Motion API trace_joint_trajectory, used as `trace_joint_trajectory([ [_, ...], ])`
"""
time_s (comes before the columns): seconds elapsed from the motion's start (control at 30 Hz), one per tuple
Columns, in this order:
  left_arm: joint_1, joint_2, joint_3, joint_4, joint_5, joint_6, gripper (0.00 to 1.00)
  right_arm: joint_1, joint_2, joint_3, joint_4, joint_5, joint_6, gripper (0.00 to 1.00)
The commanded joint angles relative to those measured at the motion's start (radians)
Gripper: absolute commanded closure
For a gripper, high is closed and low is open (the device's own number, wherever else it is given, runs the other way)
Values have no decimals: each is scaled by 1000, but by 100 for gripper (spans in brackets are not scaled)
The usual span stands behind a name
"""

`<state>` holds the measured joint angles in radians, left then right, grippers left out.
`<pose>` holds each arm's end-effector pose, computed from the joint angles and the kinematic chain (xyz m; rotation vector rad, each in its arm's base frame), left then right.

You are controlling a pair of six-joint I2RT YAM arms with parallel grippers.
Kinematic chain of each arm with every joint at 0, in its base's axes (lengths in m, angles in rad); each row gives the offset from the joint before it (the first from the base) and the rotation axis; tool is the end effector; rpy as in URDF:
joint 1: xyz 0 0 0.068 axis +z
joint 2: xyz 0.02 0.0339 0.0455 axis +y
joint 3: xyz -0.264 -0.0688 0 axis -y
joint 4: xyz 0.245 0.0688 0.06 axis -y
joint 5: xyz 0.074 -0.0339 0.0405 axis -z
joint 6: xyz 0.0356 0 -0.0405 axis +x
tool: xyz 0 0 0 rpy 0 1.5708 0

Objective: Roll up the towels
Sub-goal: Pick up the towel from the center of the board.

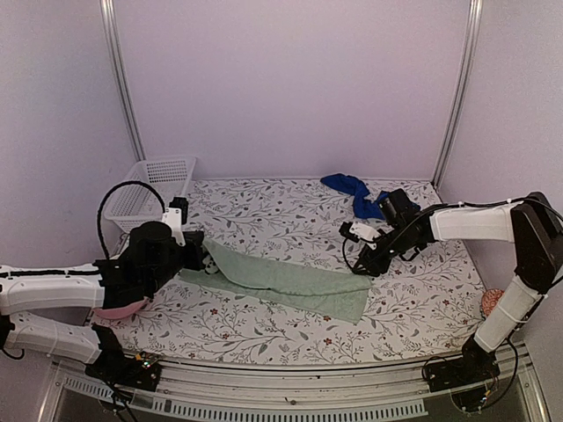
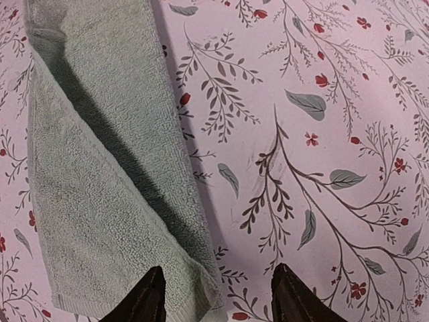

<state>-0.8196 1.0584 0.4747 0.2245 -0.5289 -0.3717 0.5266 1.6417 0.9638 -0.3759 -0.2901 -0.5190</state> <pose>0.1675 -0.1530 0.2218 0.0728 1.8892 -0.3056 0.2720 0.1699 0.1759 -1.3859 2.2037 0.3826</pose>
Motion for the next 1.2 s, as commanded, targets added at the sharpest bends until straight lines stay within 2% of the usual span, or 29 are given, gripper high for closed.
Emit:
trace_joint_trajectory([
  [0.0,11,-15,-14,17,-8,-10,100,-1,48,29,-53,-82,24,46],
  [0.1,11,-14,-19,19,-11,-12,100,-2,50,26,-71,-111,-2,47],
  [0.23,11,-11,-30,24,-8,-16,100,-4,45,22,-74,-97,-15,58],
  [0.43,11,-8,-38,27,-3,-22,100,-3,68,22,-75,-66,-18,66],
  [0.53,11,-1,-43,28,3,-27,100,-4,72,23,-75,-58,-18,76],
  [0.63,11,12,-42,16,8,-36,100,-3,65,24,-75,-40,-17,95],
  [0.67,11,17,-42,11,9,-42,100,-4,59,24,-74,-29,-18,96],
  [0.93,9,66,-6,-83,30,-106,100,-71,-53,-12,40,179,20,98],
  [1.17,-19,147,53,-193,196,-204,100,-138,-127,-52,161,412,44,98],
])
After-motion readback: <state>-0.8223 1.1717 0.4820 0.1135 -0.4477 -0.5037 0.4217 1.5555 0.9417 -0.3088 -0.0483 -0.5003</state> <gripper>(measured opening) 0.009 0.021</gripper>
